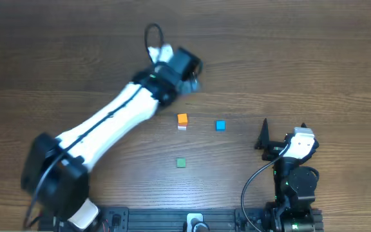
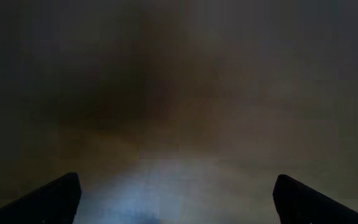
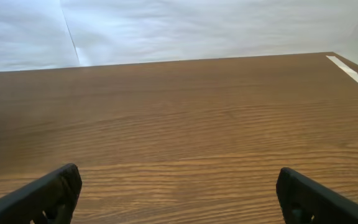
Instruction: Stack Cubes
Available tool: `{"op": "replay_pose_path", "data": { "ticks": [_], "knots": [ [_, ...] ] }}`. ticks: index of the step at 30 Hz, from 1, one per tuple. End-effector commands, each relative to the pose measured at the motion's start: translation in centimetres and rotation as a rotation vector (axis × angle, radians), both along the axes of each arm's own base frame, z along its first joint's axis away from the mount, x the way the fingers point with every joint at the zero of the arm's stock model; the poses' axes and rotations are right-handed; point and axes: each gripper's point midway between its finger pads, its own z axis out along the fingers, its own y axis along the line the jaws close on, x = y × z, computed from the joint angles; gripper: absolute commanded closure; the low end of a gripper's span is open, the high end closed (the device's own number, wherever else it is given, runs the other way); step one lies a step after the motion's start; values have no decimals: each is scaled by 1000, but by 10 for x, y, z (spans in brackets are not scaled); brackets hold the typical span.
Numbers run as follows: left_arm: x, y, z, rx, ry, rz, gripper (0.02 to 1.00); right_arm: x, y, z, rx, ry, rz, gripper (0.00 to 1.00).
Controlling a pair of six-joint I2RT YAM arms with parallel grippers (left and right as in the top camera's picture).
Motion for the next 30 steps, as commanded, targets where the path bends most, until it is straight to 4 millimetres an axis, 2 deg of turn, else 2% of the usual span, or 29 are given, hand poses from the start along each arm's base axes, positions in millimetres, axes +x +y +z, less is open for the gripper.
{"op": "replay_pose_path", "data": {
  "ticks": [1,6,10,13,17,19,24,30],
  "knots": [
    [23,37,89,-36,-288,41,20,0,-1,-3,-5,3,-1,9],
    [16,73,130,-88,-457,85,20,0,-1,-3,-5,3,-2,7],
    [-1,112,147,-112,-549,139,20,0,-1,-3,-5,3,-1,9],
    [-20,148,149,-125,-579,182,20,0,-1,-3,-5,3,-1,9],
    [-43,185,153,-105,-626,201,25,0,-1,-3,-5,3,-2,7],
    [-54,197,155,-90,-656,196,25,0,-1,-3,-5,3,-2,9],
    [-89,225,154,-29,-759,167,25,0,-1,-3,-5,3,-2,9],
    [-110,235,138,21,-881,119,23,0,-1,-3,-5,3,-1,7]
  ]
}}
